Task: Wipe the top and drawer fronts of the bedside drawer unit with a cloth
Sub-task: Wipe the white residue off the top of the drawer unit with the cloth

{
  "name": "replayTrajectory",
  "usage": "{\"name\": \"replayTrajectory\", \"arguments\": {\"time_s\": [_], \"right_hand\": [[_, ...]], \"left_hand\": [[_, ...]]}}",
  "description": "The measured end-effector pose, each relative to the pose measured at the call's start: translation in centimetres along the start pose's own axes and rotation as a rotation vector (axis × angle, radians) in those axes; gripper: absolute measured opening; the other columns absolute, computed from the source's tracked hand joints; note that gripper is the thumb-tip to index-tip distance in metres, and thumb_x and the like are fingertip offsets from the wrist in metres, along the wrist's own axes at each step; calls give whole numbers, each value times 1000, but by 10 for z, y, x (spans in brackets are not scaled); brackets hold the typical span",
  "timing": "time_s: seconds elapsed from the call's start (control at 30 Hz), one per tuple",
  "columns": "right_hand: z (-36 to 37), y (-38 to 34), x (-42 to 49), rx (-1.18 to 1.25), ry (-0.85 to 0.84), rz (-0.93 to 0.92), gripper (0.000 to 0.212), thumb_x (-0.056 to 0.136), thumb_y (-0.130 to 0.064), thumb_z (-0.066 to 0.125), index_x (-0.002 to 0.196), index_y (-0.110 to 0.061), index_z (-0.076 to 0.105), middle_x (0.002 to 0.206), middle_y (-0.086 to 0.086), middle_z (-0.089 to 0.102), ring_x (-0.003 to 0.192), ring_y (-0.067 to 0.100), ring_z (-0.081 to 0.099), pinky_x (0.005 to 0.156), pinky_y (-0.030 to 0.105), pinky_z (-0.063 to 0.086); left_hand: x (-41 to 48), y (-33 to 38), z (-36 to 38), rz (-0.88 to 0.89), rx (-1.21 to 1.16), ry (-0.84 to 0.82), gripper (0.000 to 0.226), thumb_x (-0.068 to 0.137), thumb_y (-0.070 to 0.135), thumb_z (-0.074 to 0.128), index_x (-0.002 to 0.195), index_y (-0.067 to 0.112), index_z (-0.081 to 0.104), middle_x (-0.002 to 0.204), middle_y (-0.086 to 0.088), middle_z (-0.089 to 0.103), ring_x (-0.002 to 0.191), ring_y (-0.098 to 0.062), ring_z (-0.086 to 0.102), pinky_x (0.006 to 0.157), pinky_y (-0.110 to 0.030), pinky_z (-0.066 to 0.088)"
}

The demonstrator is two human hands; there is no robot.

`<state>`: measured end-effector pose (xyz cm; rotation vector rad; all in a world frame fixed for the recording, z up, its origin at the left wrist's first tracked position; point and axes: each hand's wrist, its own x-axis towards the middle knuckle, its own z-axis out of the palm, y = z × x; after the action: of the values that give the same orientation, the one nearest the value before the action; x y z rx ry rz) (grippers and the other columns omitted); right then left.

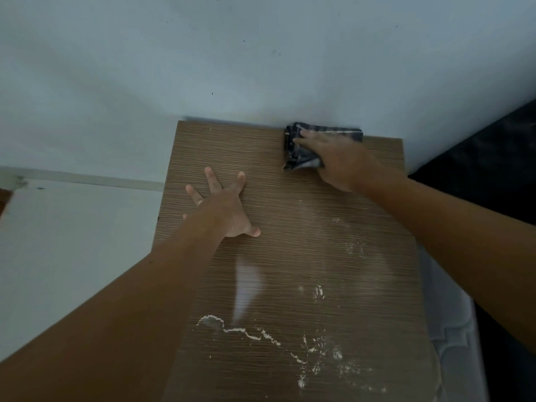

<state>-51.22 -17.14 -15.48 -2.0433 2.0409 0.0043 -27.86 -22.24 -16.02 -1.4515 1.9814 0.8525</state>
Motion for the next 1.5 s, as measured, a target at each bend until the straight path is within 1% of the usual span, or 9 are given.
{"name": "replayTrajectory", "arguments": {"time_s": [0.07,0.13,0.37,0.57,1.03,1.2,1.4,1.47,1.5], "right_hand": [[22,8,0,148,-85,7,62,100,-34,47,154,-24,20,163,1,14,150,16,9,122,47,5],[34,9,-1,257,-1,27,61,101,-37,46,154,-25,19,164,-2,12,150,10,3,122,43,-3],[32,0,-6,300,117,69,62,101,-38,47,154,-19,20,161,0,20,140,-2,5,118,29,-6],[50,-3,-16,284,111,-33,60,99,-40,49,152,-19,28,161,0,23,149,13,13,122,45,4],[88,-74,-124,301,43,-155,64,93,-37,56,151,-24,33,161,-5,19,149,6,4,121,39,-4],[101,-113,-175,330,-19,-144,66,88,-45,46,151,-28,31,161,-9,15,149,4,-2,120,36,-10],[102,-157,-226,631,-30,-8,55,94,-33,54,147,-33,38,158,-16,25,148,1,7,121,33,1],[84,-165,-234,956,-72,238,42,95,-43,54,135,-51,45,146,-19,47,140,4,35,116,33,26],[67,-167,-236,1157,-49,381,31,91,-52,55,123,-54,55,126,-17,64,118,12,59,100,38,46]], "left_hand": [[0,0,1,4,-2,-2,122,70,49,81,150,46,-12,152,-11,-41,138,-50,-28,114,-66,5],[-1,1,0,-1,-5,-5,122,70,49,81,149,47,-12,152,-10,-41,138,-50,-28,114,-66,6],[-10,6,-6,5,36,-5,120,72,50,79,151,42,-12,154,-14,-36,138,-49,-27,115,-61,-3],[-16,9,-8,3,54,1,119,73,50,78,152,41,-11,155,-15,-34,141,-45,-25,116,-60,-3],[-15,6,-8,9,69,-1,120,70,55,77,151,43,-10,155,-13,-34,141,-48,-23,116,-59,-4],[-19,5,-1,35,93,16,115,74,56,74,152,41,-9,157,-11,-32,141,-48,-22,115,-58,-3],[-31,5,15,85,82,2,117,73,54,76,154,37,-7,156,-13,-33,141,-44,-27,117,-55,-8],[-34,7,17,78,56,-6,118,72,53,78,153,38,-7,156,-10,-34,140,-45,-28,116,-56,-5],[-34,8,18,72,47,-3,119,71,53,79,153,39,-6,156,-9,-34,140,-46,-28,116,-56,-3]]}}
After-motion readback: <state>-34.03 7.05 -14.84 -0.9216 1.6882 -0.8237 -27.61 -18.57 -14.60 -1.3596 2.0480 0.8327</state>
